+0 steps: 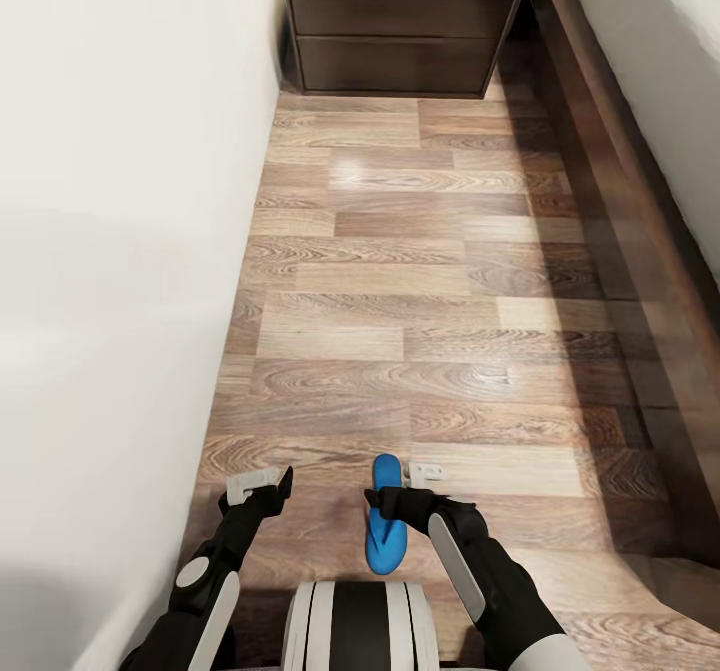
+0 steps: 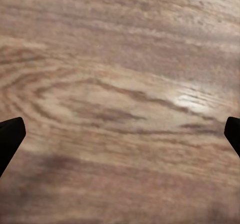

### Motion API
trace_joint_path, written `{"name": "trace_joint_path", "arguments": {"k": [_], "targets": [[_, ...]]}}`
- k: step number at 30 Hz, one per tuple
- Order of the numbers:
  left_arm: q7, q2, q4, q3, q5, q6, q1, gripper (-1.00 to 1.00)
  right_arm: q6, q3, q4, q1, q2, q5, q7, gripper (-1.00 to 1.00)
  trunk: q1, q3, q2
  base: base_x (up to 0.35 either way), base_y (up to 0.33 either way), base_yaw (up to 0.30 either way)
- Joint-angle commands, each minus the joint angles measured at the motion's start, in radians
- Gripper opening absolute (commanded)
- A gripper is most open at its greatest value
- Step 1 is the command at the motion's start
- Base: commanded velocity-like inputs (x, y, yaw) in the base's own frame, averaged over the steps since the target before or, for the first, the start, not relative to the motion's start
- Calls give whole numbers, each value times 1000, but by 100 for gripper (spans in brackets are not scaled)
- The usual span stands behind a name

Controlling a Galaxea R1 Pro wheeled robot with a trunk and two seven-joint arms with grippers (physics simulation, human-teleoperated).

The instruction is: In the bedroom, move the book from the bed onto either nightstand, and place the two sandals side by side next to the bed.

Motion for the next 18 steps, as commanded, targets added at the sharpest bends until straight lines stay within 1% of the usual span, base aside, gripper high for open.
{"name": "trace_joint_path", "arguments": {"k": [1, 13, 18], "targets": [[1, 0, -2, 0, 10, 6, 0, 100, 4, 1, -1, 0, 0, -7, -5, 100, 0, -1, 0, 0, 0, 0], [1, 0, -1, 0, 11, 6, 0, 100, 4, 1, -1, 0, 0, -7, -5, 100, 5, -47, -3, 0, 0, 0], [1, 0, -1, 0, 10, 6, 0, 100, 4, 1, -1, 0, 0, -7, -5, 100, 5, -47, -3, 0, 0, 0]]}}
